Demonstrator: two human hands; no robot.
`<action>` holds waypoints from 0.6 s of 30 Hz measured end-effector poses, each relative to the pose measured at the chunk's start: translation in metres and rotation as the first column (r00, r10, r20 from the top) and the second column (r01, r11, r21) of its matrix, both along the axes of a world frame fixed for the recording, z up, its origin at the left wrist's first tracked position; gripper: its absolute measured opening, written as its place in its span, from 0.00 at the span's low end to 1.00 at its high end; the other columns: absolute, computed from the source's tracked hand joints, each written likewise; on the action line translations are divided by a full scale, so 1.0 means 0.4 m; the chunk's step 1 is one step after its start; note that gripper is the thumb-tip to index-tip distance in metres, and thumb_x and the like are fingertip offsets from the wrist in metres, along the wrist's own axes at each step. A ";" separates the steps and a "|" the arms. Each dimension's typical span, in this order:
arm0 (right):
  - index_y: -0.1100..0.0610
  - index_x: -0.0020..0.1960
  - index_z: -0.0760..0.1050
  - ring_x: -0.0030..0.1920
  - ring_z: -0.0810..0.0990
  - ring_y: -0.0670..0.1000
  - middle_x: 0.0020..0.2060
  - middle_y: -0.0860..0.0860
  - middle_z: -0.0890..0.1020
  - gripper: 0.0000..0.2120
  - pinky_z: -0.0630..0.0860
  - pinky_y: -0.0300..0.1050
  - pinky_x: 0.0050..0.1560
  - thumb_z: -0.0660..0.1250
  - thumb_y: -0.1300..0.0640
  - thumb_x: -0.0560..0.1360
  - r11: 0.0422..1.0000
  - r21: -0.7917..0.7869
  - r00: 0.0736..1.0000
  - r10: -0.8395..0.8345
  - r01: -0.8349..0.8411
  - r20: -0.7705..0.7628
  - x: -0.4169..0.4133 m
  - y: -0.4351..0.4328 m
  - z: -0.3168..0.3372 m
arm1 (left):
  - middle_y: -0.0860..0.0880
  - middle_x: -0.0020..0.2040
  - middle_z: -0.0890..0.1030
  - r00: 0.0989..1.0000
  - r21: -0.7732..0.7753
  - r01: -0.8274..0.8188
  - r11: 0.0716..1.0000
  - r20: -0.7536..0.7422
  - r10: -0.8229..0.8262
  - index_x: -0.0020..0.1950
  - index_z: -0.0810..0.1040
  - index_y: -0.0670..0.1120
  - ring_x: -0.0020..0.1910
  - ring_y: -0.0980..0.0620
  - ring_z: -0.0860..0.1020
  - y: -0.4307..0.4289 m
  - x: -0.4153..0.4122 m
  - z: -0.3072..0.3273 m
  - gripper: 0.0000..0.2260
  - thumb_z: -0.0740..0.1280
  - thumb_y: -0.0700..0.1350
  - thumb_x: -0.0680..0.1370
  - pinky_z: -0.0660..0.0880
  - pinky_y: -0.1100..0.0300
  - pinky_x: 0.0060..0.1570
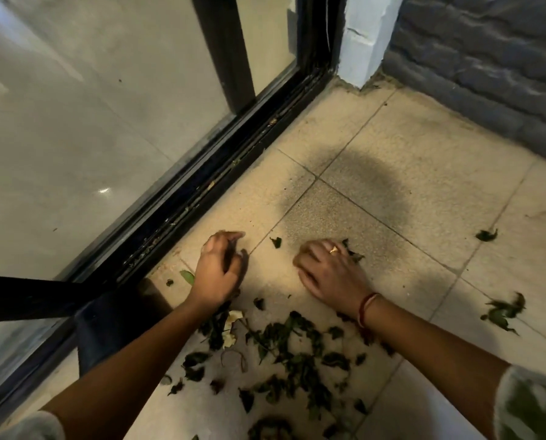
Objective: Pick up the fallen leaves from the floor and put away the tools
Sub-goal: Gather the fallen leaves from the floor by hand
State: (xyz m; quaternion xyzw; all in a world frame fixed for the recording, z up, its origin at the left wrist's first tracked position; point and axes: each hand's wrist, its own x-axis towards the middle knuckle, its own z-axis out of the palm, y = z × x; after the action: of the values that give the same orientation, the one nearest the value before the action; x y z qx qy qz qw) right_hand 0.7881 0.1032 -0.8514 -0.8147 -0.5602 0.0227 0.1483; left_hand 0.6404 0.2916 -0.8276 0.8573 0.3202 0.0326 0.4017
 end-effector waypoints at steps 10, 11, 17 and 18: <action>0.53 0.73 0.63 0.75 0.57 0.52 0.73 0.52 0.65 0.35 0.43 0.50 0.74 0.36 0.35 0.77 0.983 -0.143 0.929 -0.161 0.119 -0.332 -0.002 -0.075 -0.014 | 0.48 0.79 0.46 0.918 0.191 0.357 0.914 -0.251 -0.306 0.79 0.46 0.48 0.77 0.52 0.45 -0.081 0.103 -0.040 0.36 0.47 0.65 0.77 0.44 0.54 0.74; 0.54 0.72 0.65 0.74 0.59 0.52 0.72 0.52 0.67 0.35 0.46 0.51 0.74 0.37 0.36 0.78 0.990 -0.104 0.923 -0.126 0.095 -0.362 -0.009 -0.089 -0.010 | 0.47 0.79 0.46 0.899 0.206 0.404 0.891 -0.268 -0.346 0.79 0.45 0.47 0.77 0.52 0.44 -0.088 0.117 -0.045 0.36 0.45 0.66 0.77 0.42 0.56 0.74; 0.54 0.70 0.68 0.71 0.59 0.51 0.71 0.54 0.64 0.22 0.59 0.47 0.68 0.58 0.46 0.79 0.792 0.021 0.720 -0.543 0.610 -0.432 0.130 -0.249 0.039 | 0.46 0.79 0.48 0.752 0.210 0.659 0.722 -0.207 -0.626 0.79 0.44 0.47 0.76 0.55 0.43 -0.200 0.182 -0.073 0.40 0.40 0.71 0.75 0.38 0.58 0.74; 0.54 0.70 0.67 0.71 0.59 0.54 0.72 0.55 0.63 0.21 0.60 0.48 0.68 0.61 0.50 0.79 0.742 0.019 0.688 -0.613 0.671 -0.388 0.164 -0.281 0.041 | 0.47 0.79 0.49 0.716 0.210 0.697 0.685 -0.175 -0.675 0.78 0.44 0.48 0.77 0.54 0.44 -0.221 0.197 -0.073 0.39 0.42 0.72 0.75 0.39 0.58 0.74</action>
State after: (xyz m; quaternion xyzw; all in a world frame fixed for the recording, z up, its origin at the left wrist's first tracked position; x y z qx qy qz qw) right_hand 0.8539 -0.0093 -0.8352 -0.9261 -0.2021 0.0720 0.3104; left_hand 0.7194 0.2033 -0.8568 0.9603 -0.0149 -0.1139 0.2544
